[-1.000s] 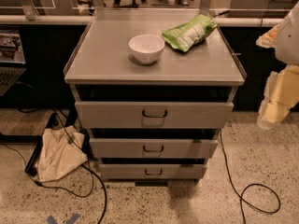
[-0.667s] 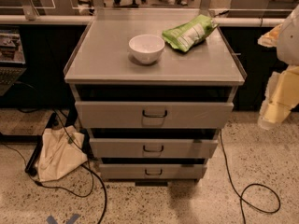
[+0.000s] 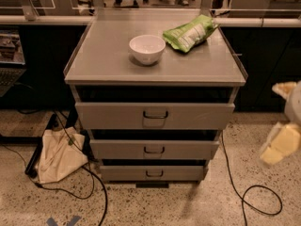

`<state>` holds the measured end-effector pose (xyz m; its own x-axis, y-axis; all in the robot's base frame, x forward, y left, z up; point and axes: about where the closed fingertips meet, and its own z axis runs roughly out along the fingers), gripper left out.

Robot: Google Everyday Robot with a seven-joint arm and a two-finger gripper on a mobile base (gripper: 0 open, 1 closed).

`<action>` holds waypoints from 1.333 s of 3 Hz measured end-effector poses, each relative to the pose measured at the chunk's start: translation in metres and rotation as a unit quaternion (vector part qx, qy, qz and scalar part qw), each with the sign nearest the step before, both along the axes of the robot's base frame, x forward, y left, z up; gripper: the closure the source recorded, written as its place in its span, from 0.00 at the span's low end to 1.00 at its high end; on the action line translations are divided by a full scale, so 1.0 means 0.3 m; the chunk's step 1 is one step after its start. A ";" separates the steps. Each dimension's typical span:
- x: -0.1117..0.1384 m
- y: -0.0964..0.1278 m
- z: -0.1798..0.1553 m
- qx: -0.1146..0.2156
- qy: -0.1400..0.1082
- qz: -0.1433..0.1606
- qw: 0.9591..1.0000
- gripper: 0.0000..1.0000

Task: Open bottom drawer

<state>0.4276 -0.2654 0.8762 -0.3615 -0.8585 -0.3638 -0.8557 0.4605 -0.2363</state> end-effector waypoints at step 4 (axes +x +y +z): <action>0.217 -0.267 -0.810 0.046 0.037 -0.152 0.987 0.00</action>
Offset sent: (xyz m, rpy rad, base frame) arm 0.0590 -0.0762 -0.1961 0.0451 -0.0818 -0.2665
